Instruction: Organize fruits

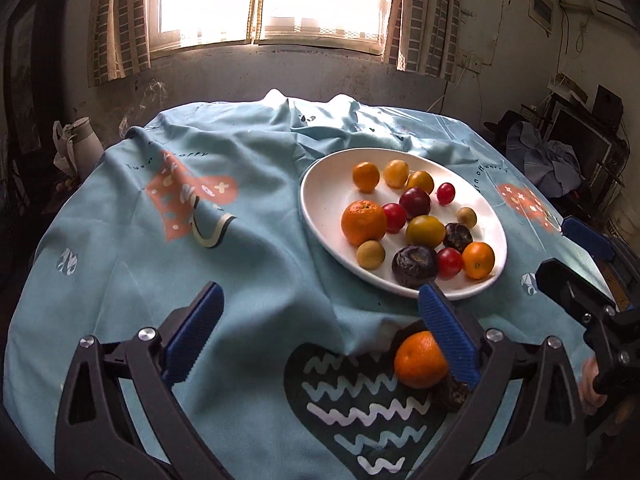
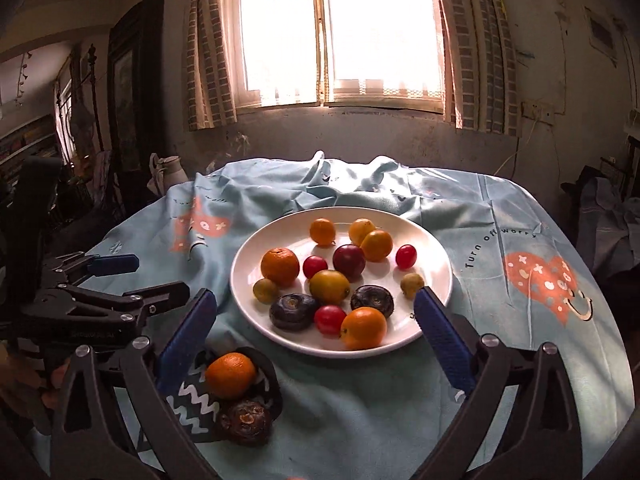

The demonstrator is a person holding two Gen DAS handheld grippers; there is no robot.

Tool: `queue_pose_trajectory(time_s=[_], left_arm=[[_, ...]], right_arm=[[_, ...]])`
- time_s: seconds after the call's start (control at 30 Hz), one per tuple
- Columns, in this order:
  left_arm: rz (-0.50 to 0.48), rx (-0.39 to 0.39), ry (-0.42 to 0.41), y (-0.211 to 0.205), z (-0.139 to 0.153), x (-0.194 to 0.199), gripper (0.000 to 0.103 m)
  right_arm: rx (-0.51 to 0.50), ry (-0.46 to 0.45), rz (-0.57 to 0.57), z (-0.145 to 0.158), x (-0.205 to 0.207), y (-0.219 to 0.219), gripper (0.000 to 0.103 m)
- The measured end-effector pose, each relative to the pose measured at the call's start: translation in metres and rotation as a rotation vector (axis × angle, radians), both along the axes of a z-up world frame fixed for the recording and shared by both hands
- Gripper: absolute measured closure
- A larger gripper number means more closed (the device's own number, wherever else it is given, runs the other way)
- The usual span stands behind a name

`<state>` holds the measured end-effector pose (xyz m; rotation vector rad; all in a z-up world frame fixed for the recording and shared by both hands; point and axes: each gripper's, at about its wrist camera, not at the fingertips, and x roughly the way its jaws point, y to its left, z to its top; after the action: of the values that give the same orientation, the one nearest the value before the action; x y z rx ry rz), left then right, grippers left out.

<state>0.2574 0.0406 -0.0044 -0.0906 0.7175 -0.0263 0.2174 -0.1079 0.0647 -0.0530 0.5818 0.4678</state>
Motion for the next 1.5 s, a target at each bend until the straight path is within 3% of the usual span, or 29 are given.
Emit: queue_pose_trajectory(time_s=[0.07, 0.23, 0.37, 0.5, 0.7, 1.33, 1.5], left_arm=[[0.009, -0.002, -0.005, 0.005, -0.009, -0.018, 0.003], [0.036, -0.021, 0.005, 0.017, -0.022, -0.038, 0.003], [0.077, 0.04, -0.023, 0.015, -0.019, -0.042, 0.003], [0.096, 0.07, -0.018, 0.016, -0.02, -0.041, 0.003], [0.091, 0.07, -0.01, 0.016, -0.021, -0.038, 0.003], [0.091, 0.078, -0.009, 0.015, -0.02, -0.04, 0.003], [0.089, 0.079, -0.005, 0.015, -0.02, -0.041, 0.003]], right_arm=[[0.028, 0.045, 0.079, -0.007, -0.014, 0.005, 0.004], [0.048, 0.137, 0.136, -0.036, -0.034, 0.017, 0.004], [0.047, 0.26, 0.191, -0.048, -0.032, 0.025, 0.004], [-0.069, 0.241, 0.177, -0.052, -0.034, 0.033, 0.004], [-0.137, 0.274, 0.17, -0.067, -0.028, 0.036, 0.007], [-0.198, 0.316, 0.162, -0.085, -0.014, 0.046, 0.03], [-0.198, 0.325, 0.159, -0.086, -0.013, 0.046, 0.032]])
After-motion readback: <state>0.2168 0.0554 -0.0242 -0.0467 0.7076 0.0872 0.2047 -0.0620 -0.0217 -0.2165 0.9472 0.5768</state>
